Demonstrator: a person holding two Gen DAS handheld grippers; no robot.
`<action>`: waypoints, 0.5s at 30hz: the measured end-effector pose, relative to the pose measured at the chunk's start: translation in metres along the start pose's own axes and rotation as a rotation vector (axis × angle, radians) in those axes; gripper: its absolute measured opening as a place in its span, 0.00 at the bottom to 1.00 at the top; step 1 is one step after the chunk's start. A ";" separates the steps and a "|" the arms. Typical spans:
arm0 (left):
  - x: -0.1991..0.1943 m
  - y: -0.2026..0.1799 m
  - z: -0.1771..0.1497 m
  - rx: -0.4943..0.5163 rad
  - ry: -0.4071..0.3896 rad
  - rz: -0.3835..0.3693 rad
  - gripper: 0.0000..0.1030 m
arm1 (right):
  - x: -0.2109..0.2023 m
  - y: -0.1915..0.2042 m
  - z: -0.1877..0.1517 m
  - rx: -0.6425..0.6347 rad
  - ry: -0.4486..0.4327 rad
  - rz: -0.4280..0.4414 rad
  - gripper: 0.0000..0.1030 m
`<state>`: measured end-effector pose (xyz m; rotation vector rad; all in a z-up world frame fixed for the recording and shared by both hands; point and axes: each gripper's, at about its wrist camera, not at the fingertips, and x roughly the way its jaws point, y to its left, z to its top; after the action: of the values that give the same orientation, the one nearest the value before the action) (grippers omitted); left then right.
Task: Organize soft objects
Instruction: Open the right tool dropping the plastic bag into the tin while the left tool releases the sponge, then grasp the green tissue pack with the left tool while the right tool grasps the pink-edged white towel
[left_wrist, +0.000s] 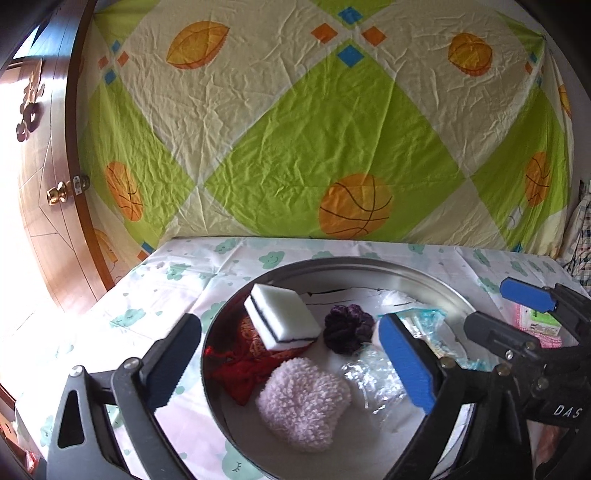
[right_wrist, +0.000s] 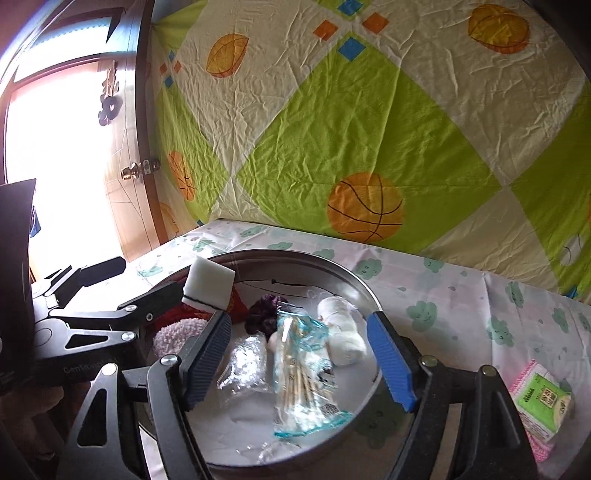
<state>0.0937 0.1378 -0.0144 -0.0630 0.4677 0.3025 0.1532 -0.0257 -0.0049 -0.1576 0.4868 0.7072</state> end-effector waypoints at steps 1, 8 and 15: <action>-0.004 -0.006 0.001 0.003 -0.013 -0.010 0.99 | -0.007 -0.007 -0.002 0.002 -0.004 -0.009 0.76; -0.013 -0.073 0.003 0.099 -0.030 -0.091 0.99 | -0.047 -0.071 -0.018 0.054 -0.052 -0.125 0.80; -0.007 -0.163 -0.007 0.214 0.014 -0.209 0.99 | -0.070 -0.142 -0.032 0.143 -0.079 -0.247 0.80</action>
<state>0.1341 -0.0199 -0.0190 0.0943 0.5005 0.0457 0.1892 -0.1833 -0.0025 -0.0540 0.4314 0.4333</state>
